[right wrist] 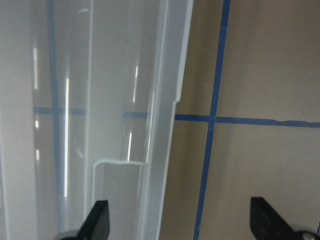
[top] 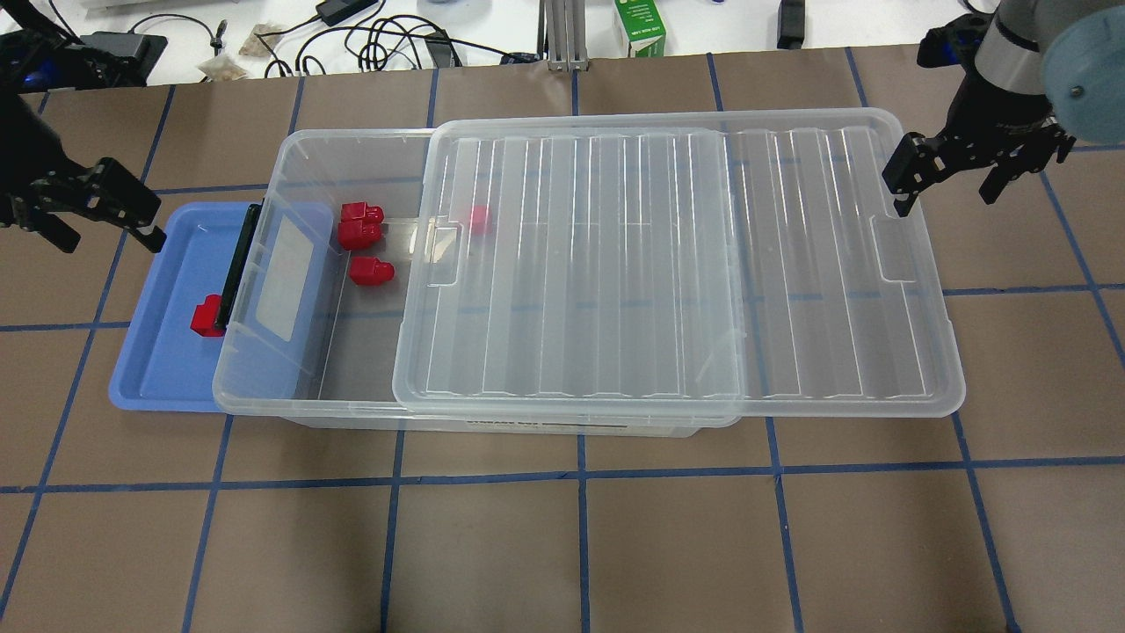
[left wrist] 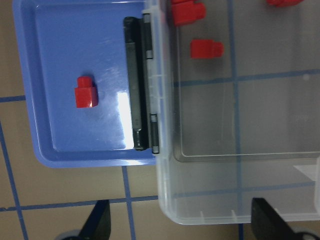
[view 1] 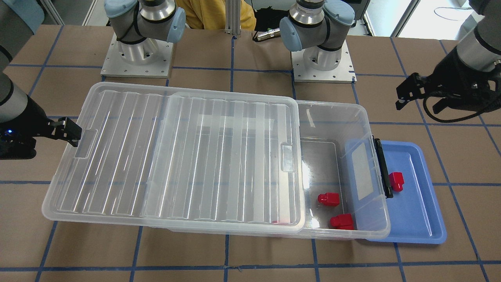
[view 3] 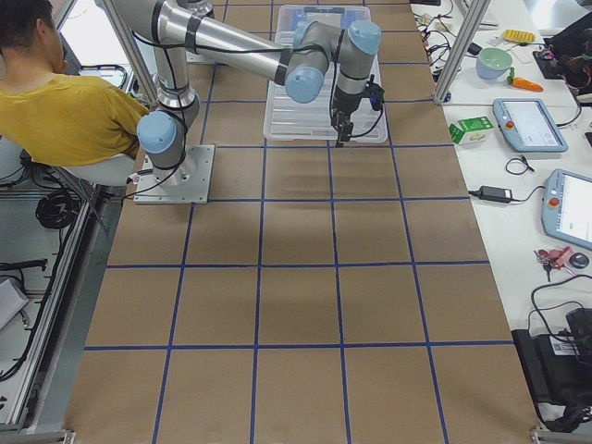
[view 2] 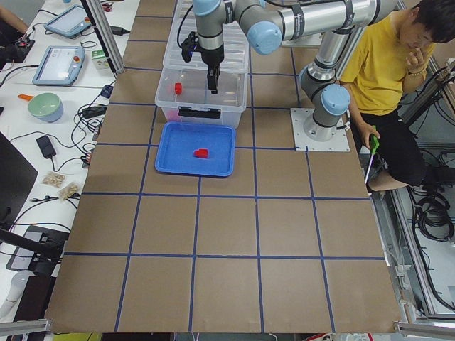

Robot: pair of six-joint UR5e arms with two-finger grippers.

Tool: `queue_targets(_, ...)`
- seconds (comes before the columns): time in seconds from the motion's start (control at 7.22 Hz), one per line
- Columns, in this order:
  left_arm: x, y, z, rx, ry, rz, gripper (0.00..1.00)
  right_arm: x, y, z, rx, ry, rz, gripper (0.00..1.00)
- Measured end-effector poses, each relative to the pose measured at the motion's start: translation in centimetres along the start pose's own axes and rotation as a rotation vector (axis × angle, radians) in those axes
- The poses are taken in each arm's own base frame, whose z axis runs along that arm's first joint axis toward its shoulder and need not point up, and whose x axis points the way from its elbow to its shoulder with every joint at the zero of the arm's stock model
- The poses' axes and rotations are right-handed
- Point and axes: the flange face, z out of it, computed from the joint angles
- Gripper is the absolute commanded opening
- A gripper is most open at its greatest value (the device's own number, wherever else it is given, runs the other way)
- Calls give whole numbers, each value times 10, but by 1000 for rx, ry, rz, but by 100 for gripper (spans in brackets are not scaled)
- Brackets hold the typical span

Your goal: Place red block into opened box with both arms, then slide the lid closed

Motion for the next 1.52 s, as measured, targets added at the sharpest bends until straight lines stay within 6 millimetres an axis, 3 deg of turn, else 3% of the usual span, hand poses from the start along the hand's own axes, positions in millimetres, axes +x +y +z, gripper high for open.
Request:
queue_targets(0.28,-73,-11,69,6,18,63,100,-20,27,-43,48,-6,99,100)
queue_targets(0.55,-107,-39,139,40,-3,138,100,-59,33,-56,64,-3,142,100)
queue_targets(0.83,-117,-57,183,34,13,118,100,-100,42,-61,55,5,125,100)
queue_targets(1.25,-118,-74,231,49,92,70,100,-112,49,-65,43,-3,130,100)
queue_targets(1.39,-117,-75,243,38,107,46,83,-113,52,-67,46,-4,136,100)
queue_targets(1.52,-117,-74,251,27,117,31,74,-113,56,-71,55,-3,139,100)
